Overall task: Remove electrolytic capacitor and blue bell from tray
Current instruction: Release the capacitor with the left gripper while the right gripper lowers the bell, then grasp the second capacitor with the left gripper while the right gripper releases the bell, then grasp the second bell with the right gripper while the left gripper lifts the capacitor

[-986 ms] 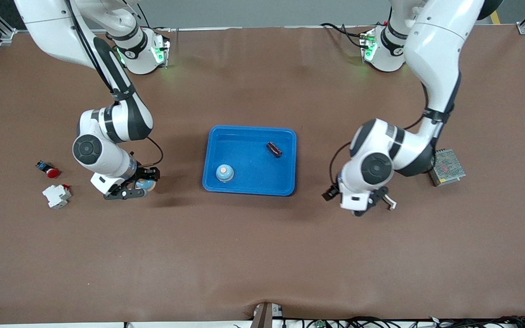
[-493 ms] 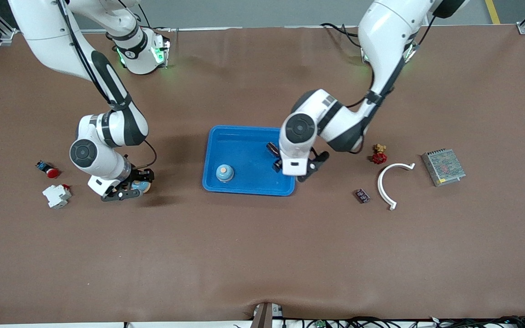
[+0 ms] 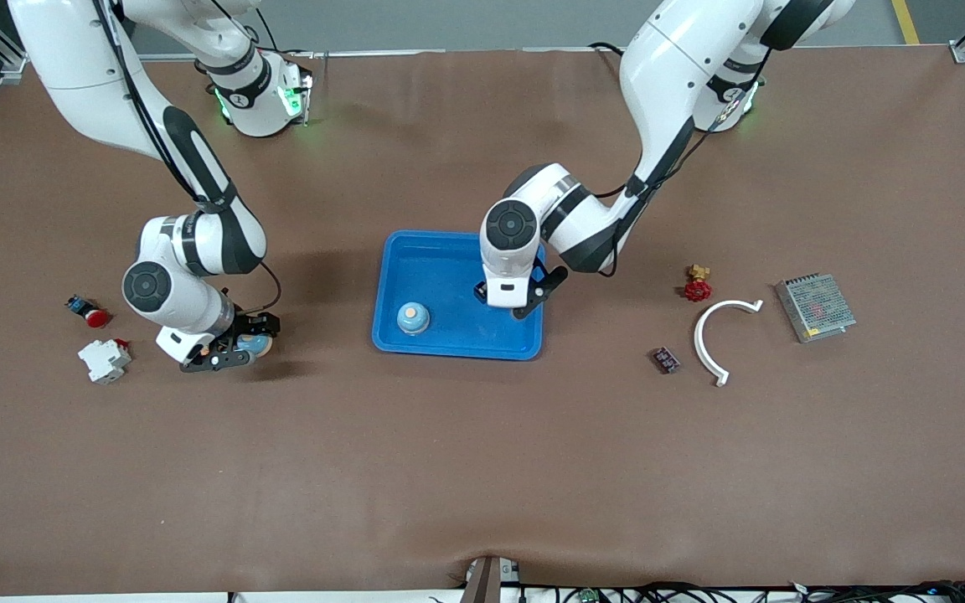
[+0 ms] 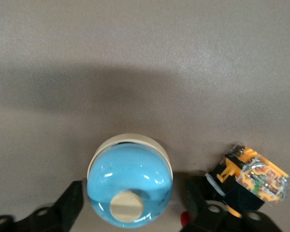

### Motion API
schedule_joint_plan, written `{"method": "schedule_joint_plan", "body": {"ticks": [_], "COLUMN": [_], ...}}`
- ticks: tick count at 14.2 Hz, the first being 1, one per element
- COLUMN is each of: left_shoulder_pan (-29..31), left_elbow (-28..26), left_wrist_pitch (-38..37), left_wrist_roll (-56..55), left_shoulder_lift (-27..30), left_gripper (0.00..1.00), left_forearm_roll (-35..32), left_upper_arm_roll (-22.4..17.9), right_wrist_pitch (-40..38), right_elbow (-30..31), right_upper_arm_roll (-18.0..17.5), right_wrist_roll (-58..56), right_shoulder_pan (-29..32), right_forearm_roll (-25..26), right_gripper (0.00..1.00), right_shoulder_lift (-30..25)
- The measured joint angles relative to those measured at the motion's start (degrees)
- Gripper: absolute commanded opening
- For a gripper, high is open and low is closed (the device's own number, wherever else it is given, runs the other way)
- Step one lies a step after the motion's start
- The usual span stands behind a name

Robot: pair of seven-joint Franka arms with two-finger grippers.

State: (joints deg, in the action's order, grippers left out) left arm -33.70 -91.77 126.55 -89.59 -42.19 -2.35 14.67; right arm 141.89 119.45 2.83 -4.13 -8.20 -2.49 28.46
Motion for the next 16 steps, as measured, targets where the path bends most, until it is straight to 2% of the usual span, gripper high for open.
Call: {"method": "schedule_joint_plan", "body": {"ticks": [1, 4, 7, 8, 10, 16], "left_shoulder_pan": [-0.2, -1.0, -1.1, -1.1, -1.1, 0.0], "left_elbow": [-0.1, -0.4, -0.5, -0.6, -0.6, 0.8], "left_wrist_pitch": [0.2, 0.2, 0.2, 0.2, 0.2, 0.0], "left_wrist_roll": [0.0, 0.0, 0.0, 0.0, 0.0, 0.0], "left_shoulder_lift": [-0.4, -1.0, -1.1, -1.3, -1.5, 0.8], "left_gripper": [0.67, 0.56, 0.41, 0.3, 0.01, 0.0], "left_forearm_roll": [0.0, 0.0, 0.0, 0.0, 0.0, 0.0], "left_upper_arm_roll": [0.0, 0.0, 0.0, 0.0, 0.0, -0.2], "right_wrist_pitch": [-3.1, -11.9, -13.6, -12.4, -8.9, -2.6], "right_elbow": [-1.5, -6.6, -8.3, -8.3, -8.3, -7.8], "right_upper_arm_roll": [-0.2, -2.0, -4.7, -5.5, -6.3, -6.3], "right_wrist_roll": [1.4, 10.2, 23.2, 27.5, 35.5, 45.8], "right_shoulder_pan": [0.0, -1.3, -5.3, -7.0, -11.2, -19.8], "right_forearm_roll": [-0.1, -0.2, -4.1, -5.5, -6.0, -6.1], "right_gripper": [1.0, 1.0, 1.0, 1.0, 1.0, 1.0], "right_shoulder_lift": [-0.4, -3.1, -5.6, -5.8, -5.6, -1.9]}}
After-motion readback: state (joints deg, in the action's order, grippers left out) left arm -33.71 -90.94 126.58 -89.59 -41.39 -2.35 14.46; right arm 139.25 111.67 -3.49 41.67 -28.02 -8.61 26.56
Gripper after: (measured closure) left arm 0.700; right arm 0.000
